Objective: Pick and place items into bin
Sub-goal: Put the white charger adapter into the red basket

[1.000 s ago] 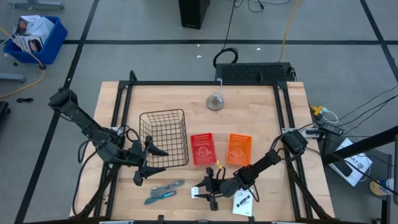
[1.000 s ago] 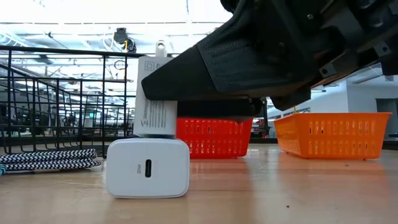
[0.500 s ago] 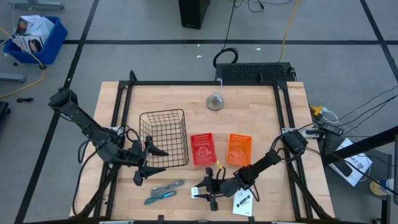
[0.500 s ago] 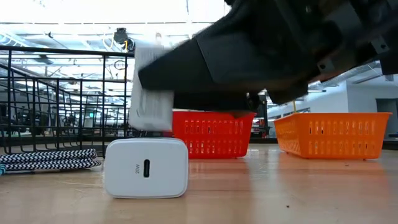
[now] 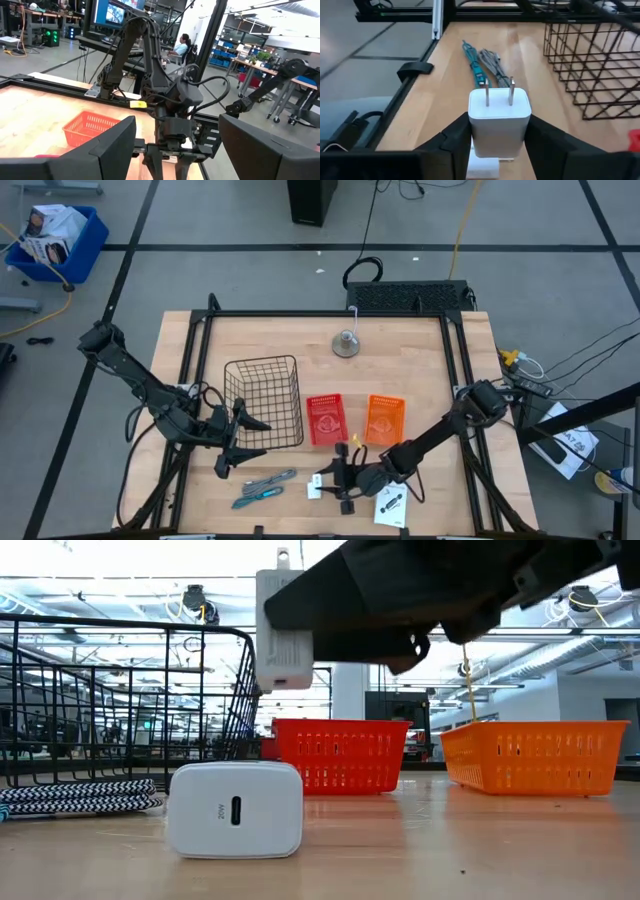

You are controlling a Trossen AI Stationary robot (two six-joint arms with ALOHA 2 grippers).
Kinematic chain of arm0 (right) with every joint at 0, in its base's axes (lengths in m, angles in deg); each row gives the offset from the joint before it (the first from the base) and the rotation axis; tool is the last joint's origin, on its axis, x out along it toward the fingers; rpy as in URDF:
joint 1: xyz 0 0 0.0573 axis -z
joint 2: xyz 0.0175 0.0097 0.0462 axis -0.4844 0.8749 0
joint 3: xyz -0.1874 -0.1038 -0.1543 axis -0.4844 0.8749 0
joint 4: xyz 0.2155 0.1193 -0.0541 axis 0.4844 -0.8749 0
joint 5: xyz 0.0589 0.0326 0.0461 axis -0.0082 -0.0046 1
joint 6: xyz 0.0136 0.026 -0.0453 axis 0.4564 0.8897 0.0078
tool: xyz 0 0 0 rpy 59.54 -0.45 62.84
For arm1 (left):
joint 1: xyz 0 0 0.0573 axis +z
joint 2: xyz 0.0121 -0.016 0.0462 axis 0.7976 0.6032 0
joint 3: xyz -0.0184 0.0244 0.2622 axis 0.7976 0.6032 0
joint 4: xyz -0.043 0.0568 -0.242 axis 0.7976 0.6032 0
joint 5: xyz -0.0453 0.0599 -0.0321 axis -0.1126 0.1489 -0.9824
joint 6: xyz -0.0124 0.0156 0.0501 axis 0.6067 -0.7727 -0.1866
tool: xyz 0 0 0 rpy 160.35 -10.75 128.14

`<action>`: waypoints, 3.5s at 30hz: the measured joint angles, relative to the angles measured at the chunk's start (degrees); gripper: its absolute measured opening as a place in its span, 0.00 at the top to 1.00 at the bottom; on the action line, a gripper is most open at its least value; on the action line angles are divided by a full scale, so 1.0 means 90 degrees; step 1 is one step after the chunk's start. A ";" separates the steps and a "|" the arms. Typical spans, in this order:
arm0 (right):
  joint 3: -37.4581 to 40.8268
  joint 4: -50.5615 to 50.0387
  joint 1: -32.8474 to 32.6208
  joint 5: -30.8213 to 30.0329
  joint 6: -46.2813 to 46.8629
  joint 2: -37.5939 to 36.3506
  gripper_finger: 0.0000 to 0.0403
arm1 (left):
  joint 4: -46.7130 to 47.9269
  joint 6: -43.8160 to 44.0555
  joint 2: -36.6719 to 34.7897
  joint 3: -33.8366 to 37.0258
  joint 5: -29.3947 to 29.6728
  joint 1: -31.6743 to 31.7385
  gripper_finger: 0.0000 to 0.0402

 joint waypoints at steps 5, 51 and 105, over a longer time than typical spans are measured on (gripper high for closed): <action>0.0000 -0.0531 0.0020 -0.0584 -0.0027 -0.0406 0.61 | 0.0001 0.0015 0.0000 0.0000 0.0000 -0.0002 0.27; 0.0000 -0.2831 0.2224 -0.0384 0.1054 -0.0835 0.62 | -0.0006 0.0023 0.0001 0.0000 0.0000 0.0000 0.27; 0.0729 -0.1457 0.2542 0.0454 0.1146 -0.0471 0.55 | 0.0033 0.0015 0.0000 0.0000 -0.0028 0.0000 0.27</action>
